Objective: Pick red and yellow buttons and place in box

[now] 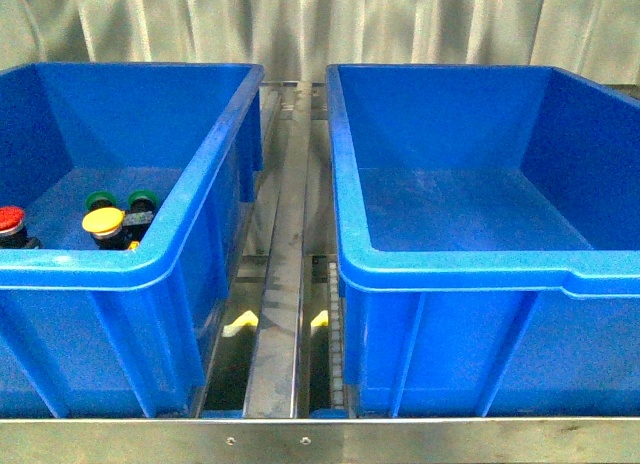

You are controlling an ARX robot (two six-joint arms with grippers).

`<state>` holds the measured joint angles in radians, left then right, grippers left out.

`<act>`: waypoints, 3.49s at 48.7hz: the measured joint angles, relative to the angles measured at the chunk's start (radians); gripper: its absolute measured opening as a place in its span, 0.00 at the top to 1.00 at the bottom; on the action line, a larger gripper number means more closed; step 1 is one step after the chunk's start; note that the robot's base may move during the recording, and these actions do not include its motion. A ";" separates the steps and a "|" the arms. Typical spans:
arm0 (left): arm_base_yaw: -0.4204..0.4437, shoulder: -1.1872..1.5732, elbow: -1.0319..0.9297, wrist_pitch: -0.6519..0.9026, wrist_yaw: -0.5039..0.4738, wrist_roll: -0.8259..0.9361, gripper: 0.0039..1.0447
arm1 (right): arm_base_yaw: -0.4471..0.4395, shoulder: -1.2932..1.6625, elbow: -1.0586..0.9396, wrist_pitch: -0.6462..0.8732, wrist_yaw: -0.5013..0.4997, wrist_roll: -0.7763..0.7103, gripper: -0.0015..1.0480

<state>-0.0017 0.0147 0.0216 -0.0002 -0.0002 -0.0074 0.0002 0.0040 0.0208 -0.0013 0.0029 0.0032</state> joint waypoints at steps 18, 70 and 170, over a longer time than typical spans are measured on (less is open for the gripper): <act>0.000 0.000 0.000 0.000 0.000 0.000 0.07 | 0.000 0.000 0.000 0.000 0.000 0.000 0.03; 0.000 0.000 0.000 0.000 0.000 0.000 0.07 | 0.000 0.000 0.000 0.000 0.000 0.000 0.03; 0.071 2.024 1.662 -0.439 -0.196 -0.201 0.07 | 0.000 0.000 0.000 0.000 0.000 0.000 0.03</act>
<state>0.0692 2.0392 1.6836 -0.4393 -0.1967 -0.2081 0.0002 0.0040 0.0208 -0.0013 0.0025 0.0032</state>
